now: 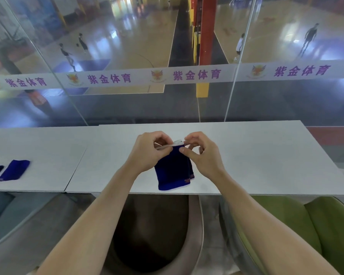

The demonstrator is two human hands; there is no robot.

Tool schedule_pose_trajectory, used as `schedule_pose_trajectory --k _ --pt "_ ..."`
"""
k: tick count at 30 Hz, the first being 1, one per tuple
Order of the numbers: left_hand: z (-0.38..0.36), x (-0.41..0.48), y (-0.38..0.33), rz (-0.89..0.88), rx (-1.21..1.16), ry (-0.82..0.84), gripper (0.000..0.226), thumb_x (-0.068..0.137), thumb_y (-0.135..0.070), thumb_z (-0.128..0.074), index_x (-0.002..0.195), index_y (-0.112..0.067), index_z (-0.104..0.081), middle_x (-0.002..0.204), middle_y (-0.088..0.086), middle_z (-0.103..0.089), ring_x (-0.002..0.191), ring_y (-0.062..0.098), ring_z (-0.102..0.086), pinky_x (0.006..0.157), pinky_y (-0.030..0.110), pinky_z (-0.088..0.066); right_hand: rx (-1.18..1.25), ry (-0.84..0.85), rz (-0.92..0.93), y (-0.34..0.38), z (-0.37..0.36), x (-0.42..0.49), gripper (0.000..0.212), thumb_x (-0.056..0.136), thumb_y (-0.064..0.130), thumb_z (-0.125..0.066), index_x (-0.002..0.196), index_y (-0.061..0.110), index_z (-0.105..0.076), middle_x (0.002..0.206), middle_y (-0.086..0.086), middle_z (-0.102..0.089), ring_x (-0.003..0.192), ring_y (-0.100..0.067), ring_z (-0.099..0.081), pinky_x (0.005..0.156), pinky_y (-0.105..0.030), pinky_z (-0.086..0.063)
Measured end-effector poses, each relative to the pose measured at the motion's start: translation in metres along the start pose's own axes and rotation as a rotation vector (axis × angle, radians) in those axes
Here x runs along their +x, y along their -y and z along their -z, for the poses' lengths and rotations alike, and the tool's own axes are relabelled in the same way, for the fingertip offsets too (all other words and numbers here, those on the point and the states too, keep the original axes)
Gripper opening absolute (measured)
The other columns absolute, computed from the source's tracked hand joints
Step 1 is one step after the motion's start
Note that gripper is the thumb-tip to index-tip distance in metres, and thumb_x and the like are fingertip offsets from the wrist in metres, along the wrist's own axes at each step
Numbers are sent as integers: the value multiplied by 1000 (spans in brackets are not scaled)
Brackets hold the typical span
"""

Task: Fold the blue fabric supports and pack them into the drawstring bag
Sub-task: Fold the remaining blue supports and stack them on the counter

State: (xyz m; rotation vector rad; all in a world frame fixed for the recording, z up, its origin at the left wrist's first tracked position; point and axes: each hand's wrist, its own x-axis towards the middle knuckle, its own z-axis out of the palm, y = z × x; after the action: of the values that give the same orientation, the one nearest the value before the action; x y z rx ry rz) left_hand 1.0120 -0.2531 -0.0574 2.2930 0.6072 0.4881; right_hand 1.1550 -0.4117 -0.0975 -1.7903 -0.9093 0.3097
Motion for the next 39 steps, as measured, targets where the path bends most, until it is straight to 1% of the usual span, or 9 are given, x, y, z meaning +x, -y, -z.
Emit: schedule_pose_trajectory --k 2,5,10,17,21,24,30,37,39 --pt "2 2 0 3 12 -7 12 101 -16 -78 102 -28 -76 99 -14 -77 93 9 -75 76 14 -58 -62 6 14 3 0 2 13 101 24 -78 107 31 -70 103 18 -75 90 -3 -68 72 -5 -47" --pt "7 4 0 -2 25 14 14 101 -15 -78 102 -28 -77 100 -14 -78 92 8 -75 73 13 -58 -95 32 34 6 -2 7 5 104 21 -75 108 25 -75 108 11 -76 92 0 -64 76 1 -43" --pt "15 9 2 -66 120 54 17 98 -9 -79 105 -25 -78 102 -11 -79 96 11 -75 84 22 -61 -118 63 50 8 0 16 6 102 23 -77 106 27 -77 103 17 -75 92 3 -64 77 -7 -43" --pt "16 15 0 -98 111 63 23 97 -3 -77 104 -25 -76 101 -12 -77 95 9 -73 83 17 -59 -95 16 83 6 -1 23 5 99 22 -81 103 26 -82 97 15 -79 91 -5 -73 78 -15 -49" --pt "15 9 17 22 94 5 17 98 -21 -83 99 -26 -67 97 -15 -74 87 9 -71 73 18 -54 -44 -49 26 6 1 24 8 100 24 -80 101 31 -77 101 14 -79 97 -8 -73 78 -12 -46" --pt "12 1 31 118 73 -19 15 94 -31 -88 95 -26 -73 92 -17 -76 82 7 -73 70 18 -55 -37 -73 -16 2 3 22 12 100 25 -79 100 36 -75 98 20 -76 96 -6 -71 79 -14 -47" --pt "5 -5 36 187 -58 4 10 89 -22 -91 99 -25 -89 97 -14 -84 86 1 -77 82 23 -65 16 -98 -89 0 6 15 13 99 26 -80 100 38 -74 98 20 -75 91 -6 -66 73 -19 -50" --pt "-5 -6 36 190 -84 108 16 92 -23 -89 108 -24 -90 111 -14 -84 95 8 -80 88 27 -64 81 -105 -132 -2 8 12 11 97 26 -83 98 36 -77 95 19 -78 89 -7 -69 71 -19 -49" --pt "-5 -7 36 181 -87 107 17 93 -24 -88 110 -26 -90 108 -14 -85 94 6 -80 88 26 -64 90 -95 -127 -2 9 11 11 97 26 -83 97 35 -77 95 17 -79 88 -9 -69 72 -19 -49"
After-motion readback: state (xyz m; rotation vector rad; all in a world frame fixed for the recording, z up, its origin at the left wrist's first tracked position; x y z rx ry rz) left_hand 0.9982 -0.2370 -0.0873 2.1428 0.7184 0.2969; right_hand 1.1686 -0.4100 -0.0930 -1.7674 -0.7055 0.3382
